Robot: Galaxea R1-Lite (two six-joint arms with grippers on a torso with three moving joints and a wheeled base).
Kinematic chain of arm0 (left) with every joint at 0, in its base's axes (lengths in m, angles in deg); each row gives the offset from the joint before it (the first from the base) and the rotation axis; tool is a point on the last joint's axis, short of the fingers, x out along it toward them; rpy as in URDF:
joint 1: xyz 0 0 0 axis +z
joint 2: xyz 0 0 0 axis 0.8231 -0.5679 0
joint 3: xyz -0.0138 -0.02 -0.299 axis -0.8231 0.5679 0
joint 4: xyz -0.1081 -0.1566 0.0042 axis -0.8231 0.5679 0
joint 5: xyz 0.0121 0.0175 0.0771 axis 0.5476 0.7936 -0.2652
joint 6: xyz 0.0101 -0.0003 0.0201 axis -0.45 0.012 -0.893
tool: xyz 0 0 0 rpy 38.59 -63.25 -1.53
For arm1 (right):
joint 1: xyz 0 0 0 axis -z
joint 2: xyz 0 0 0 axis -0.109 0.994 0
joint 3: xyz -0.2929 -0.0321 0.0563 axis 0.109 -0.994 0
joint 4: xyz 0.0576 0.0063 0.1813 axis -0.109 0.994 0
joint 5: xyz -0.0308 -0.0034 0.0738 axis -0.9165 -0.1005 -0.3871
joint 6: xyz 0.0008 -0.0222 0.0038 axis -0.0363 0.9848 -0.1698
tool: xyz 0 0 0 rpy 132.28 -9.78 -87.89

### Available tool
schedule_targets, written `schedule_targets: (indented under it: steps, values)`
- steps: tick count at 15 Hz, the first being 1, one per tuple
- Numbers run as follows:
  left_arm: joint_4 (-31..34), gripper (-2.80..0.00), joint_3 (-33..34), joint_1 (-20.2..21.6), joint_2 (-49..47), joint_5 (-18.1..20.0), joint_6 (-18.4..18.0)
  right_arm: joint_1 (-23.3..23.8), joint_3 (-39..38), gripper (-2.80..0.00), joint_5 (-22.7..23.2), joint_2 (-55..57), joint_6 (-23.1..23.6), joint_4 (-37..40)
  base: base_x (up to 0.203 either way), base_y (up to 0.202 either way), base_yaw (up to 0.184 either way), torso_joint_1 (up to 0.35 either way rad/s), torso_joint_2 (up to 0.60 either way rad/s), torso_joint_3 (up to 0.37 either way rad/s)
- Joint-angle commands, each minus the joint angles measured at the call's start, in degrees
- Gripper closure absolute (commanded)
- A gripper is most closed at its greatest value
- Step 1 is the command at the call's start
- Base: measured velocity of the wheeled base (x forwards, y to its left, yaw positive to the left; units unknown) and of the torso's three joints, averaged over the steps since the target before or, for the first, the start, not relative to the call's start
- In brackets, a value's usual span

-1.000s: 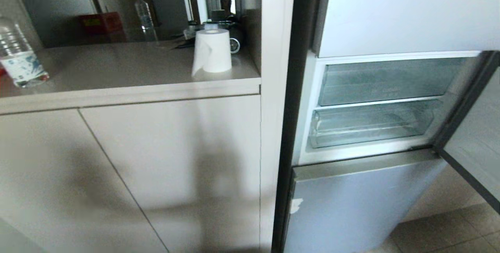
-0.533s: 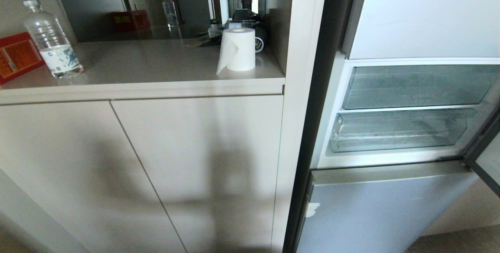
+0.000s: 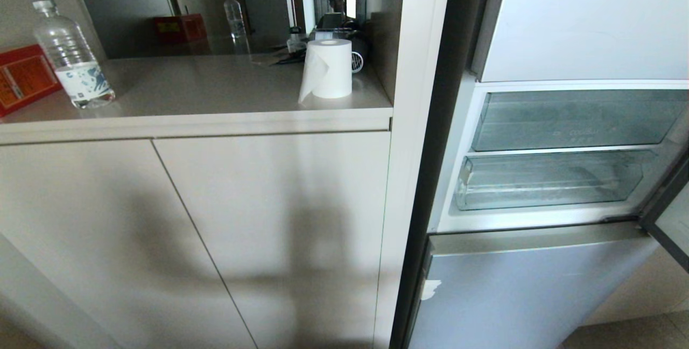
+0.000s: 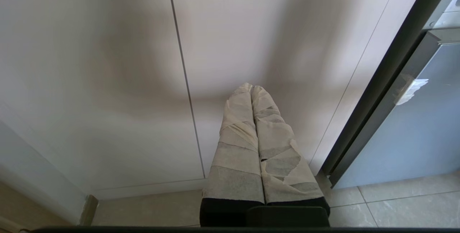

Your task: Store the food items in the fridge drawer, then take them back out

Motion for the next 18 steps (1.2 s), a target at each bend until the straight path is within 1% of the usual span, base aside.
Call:
schedule_targets:
  steps: [1,2,3,4,6,9,12,14,15,18]
  values:
    - [0.03,0.00,0.00,0.00,-0.05,-0.03,0.01,-0.16,3.10,0.00,2.12,21.38,-0.84,-4.63,0.000,0.000,0.000,0.000,0.00,0.000]
    - [0.03,0.00,0.00,0.00,0.02,-0.03,0.01,-0.26,4.23,0.00,3.33,28.49,-1.26,-8.77,0.000,0.000,0.000,0.000,0.00,0.000]
    - [0.03,0.00,0.00,0.00,0.02,-0.03,0.01,-0.50,5.33,-0.13,4.38,35.65,-1.36,-13.61,0.000,0.000,0.000,0.000,0.00,0.000]
    - [0.03,0.00,0.00,0.00,0.02,-0.03,0.01,-0.98,6.30,-2.80,5.22,42.12,-1.40,-18.86,0.000,0.000,0.000,0.000,0.00,0.000]
    - [0.03,0.00,0.00,0.00,0.02,-0.03,0.01,-2.42,7.57,-2.80,6.39,52.67,-1.70,-29.16,0.000,0.000,0.000,0.000,0.00,0.000]
    - [0.03,0.00,0.00,0.00,0.02,-0.03,0.01,-3.50,9.08,-2.80,7.15,65.64,-2.10,-45.02,0.000,0.000,0.000,0.000,0.00,0.000]
    - [0.03,0.00,0.00,0.00,0.02,-0.03,0.01,-3.84,12.20,-2.80,6.24,76.91,-2.10,-58.10,0.000,0.000,0.000,0.000,0.00,0.000]
    - [0.03,0.00,0.00,0.00,0.02,-0.03,0.01,-4.21,15.01,-2.80,3.33,81.62,-1.92,-61.93,0.000,0.000,0.000,0.000,0.00,0.000]
    - [0.03,0.00,0.00,0.00,-0.06,-0.03,0.01,-4.35,16.63,-2.80,2.62,83.23,-1.87,-63.82,0.000,0.000,0.000,0.000,0.00,0.000]
    - [0.03,0.00,0.00,0.00,0.02,-0.03,0.01,-4.57,20.89,-2.80,2.11,87.61,-1.84,-65.38,0.000,0.000,0.000,0.000,0.00,0.000]
